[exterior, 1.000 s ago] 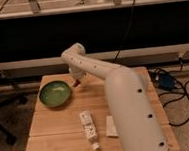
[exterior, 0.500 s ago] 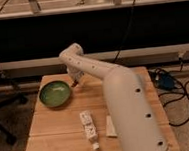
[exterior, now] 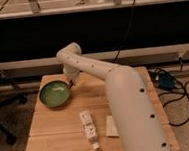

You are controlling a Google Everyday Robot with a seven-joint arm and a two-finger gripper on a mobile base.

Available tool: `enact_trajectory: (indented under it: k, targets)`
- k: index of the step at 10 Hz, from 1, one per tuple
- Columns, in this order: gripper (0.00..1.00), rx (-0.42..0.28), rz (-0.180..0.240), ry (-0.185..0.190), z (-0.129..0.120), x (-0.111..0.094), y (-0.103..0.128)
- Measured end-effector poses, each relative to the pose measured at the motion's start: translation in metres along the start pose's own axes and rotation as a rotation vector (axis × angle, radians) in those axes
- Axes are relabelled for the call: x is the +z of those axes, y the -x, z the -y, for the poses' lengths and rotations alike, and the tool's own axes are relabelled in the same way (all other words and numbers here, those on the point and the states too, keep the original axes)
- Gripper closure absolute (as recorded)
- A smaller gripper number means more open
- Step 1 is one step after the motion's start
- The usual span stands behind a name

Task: Place the pepper in the ceramic bowl

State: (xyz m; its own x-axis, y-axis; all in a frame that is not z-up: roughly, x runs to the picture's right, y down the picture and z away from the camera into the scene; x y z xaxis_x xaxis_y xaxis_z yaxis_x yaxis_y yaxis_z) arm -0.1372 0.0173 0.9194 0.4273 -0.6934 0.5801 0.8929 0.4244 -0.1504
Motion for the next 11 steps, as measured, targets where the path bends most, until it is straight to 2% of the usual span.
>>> enact_trajectory:
  k: [2, 3, 5, 7, 9, 10, 11]
  targets:
    - [0.98, -0.050, 0.022, -0.011, 0.013, 0.000, 0.013]
    - [0.86, -0.090, 0.038, -0.014, 0.022, 0.000, 0.025]
    - [0.69, -0.129, 0.055, -0.011, 0.026, 0.001, 0.035]
    - [0.47, -0.181, 0.070, -0.013, 0.036, 0.004, 0.049]
    - [0.28, -0.213, 0.079, -0.010, 0.039, 0.006, 0.059]
    - [0.21, -0.230, 0.083, -0.010, 0.040, 0.008, 0.064]
    - [0.20, -0.243, 0.083, -0.012, 0.042, 0.009, 0.068]
